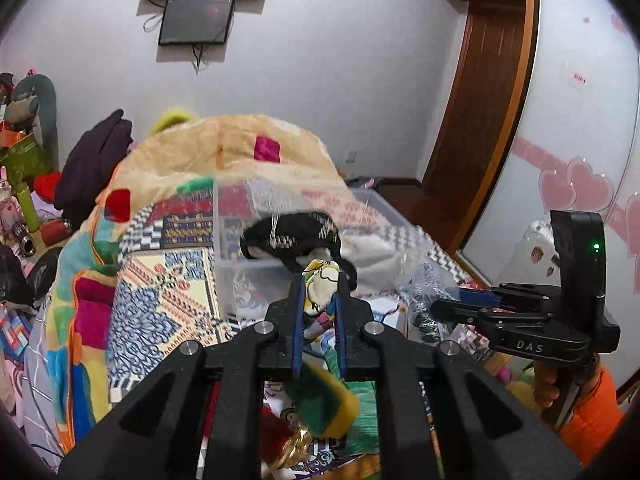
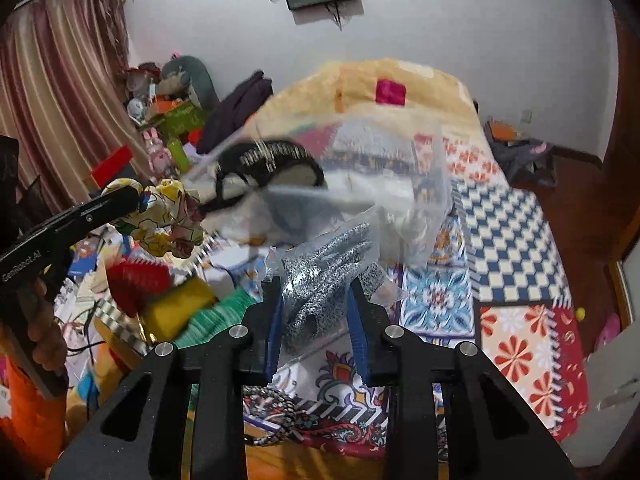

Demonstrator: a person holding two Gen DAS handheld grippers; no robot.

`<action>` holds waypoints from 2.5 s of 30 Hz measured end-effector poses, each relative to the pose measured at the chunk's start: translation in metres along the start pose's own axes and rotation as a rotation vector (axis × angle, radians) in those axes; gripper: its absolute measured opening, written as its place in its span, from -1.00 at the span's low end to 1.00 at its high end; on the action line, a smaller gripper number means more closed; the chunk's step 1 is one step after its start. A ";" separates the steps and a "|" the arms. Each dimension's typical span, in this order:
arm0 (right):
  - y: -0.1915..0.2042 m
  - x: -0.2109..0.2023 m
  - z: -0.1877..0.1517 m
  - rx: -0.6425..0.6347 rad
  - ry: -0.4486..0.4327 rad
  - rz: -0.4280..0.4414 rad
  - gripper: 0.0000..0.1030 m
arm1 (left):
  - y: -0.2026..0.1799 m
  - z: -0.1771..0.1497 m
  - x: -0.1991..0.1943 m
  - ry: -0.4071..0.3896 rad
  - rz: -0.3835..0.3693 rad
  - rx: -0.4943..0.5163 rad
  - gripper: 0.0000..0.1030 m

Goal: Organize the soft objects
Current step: 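Place the grey glove bag and patterned scarf into the clear box with both tools, then drop the green glove in with the right tool while the left drops the yellow sponge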

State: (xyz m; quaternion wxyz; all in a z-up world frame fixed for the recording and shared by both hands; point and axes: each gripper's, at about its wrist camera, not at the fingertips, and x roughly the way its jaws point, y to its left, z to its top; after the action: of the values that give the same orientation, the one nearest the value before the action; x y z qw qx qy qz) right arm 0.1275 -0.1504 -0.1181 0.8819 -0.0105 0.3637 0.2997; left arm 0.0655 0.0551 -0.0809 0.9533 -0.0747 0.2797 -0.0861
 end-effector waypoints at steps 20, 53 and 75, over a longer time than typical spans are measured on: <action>0.009 -0.006 0.078 -0.030 -0.198 -0.052 -0.47 | 0.029 0.064 0.017 -0.153 0.104 -0.051 -0.76; -0.003 0.031 0.072 -0.024 -0.078 -0.105 0.62 | 0.025 0.033 0.049 0.008 0.067 -0.043 0.09; 0.041 0.023 -0.010 -0.093 0.024 -0.031 0.98 | -0.001 -0.029 0.008 0.106 0.104 0.042 0.82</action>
State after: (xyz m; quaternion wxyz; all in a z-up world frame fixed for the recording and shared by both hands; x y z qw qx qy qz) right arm 0.1117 -0.1073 -0.1318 0.8805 -0.0606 0.3598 0.3025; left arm 0.0557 0.0499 -0.1091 0.9416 -0.0354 0.3316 -0.0464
